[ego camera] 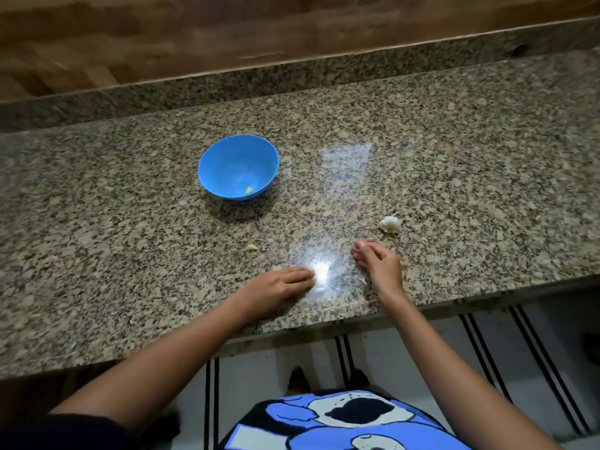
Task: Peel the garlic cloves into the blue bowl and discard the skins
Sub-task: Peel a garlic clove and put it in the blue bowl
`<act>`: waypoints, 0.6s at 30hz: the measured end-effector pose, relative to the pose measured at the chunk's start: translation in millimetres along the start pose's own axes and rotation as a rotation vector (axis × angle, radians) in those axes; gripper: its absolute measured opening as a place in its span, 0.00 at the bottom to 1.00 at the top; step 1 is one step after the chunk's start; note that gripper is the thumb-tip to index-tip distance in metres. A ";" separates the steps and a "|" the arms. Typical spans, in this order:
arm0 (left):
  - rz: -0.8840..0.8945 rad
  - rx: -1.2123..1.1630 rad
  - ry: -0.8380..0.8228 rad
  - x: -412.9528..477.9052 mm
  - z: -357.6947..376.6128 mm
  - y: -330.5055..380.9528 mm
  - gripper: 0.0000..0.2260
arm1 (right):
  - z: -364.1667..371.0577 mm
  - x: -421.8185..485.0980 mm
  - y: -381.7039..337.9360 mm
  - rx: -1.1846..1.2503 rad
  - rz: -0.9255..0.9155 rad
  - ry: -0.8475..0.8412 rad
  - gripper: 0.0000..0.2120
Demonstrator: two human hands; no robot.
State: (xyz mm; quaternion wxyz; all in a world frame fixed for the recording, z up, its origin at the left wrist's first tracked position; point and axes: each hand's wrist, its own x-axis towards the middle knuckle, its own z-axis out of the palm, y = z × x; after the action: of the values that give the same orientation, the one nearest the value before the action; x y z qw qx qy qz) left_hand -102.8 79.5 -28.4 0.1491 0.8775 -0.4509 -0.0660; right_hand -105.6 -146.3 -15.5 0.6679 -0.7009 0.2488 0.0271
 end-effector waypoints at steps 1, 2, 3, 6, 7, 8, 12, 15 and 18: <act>-0.001 0.036 0.062 -3.2 2.3 -0.9 0.17 | 2.0 -1.9 -0.8 0.013 0.015 -0.007 0.08; -0.014 0.066 0.106 -3.6 5.2 -1.3 0.18 | 3.9 -3.3 -1.1 0.027 0.026 0.001 0.09; -0.043 0.077 0.117 -2.8 5.6 0.6 0.19 | 6.3 -5.3 -2.6 0.046 0.039 0.007 0.09; -0.278 -0.006 0.203 13.2 -3.3 16.9 0.10 | 13.4 -10.4 -9.3 0.186 0.176 -0.039 0.07; -0.470 -0.169 0.265 23.2 -9.4 22.8 0.06 | 15.3 -12.6 -12.7 0.241 0.242 -0.087 0.07; -0.681 -0.374 0.345 33.8 -16.2 28.6 0.06 | 16.7 -14.6 -15.4 0.273 0.299 -0.150 0.09; -0.831 -0.807 0.438 65.8 -28.7 42.3 0.07 | 16.7 -20.8 -28.0 0.431 0.463 -0.294 0.10; -0.722 -0.663 0.464 71.0 -28.3 56.3 0.08 | 10.5 -20.4 -36.4 0.548 0.565 -0.277 0.12; -0.595 -0.462 0.541 69.7 -18.9 66.0 0.07 | 6.7 -19.5 -36.1 0.649 0.652 -0.251 0.10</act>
State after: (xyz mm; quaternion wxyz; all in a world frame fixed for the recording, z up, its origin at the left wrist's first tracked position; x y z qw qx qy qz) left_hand -108.3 -9.4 12.0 0.4274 0.8984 -0.0980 0.0265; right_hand -106.7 -134.4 24.3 0.8339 -0.3328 0.3687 0.2407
